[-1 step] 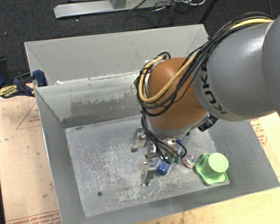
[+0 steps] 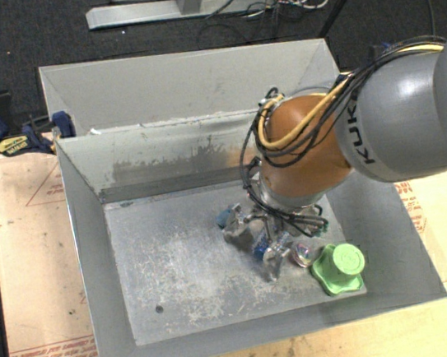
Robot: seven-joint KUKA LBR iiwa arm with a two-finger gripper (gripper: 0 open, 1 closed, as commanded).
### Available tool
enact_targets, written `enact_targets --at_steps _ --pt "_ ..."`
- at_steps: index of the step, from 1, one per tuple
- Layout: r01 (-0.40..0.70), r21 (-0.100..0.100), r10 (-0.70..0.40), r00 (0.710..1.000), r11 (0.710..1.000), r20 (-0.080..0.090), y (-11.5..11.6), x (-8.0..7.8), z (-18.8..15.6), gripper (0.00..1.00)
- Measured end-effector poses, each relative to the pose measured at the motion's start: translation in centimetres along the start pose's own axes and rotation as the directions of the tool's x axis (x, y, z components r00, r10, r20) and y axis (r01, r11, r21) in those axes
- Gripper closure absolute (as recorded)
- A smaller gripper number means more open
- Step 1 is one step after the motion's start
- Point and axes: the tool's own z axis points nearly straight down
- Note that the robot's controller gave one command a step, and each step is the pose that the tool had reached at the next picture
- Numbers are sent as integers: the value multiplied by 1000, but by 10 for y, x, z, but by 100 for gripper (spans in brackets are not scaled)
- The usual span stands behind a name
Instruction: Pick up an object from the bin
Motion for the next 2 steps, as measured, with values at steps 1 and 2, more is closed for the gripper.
enact_targets --at_steps 1,2 --pt "53 10 -53 999 999 -1 -80 9 -27 0" --pt "247 2 -247 969 969 -5 -67 7 -25 0"
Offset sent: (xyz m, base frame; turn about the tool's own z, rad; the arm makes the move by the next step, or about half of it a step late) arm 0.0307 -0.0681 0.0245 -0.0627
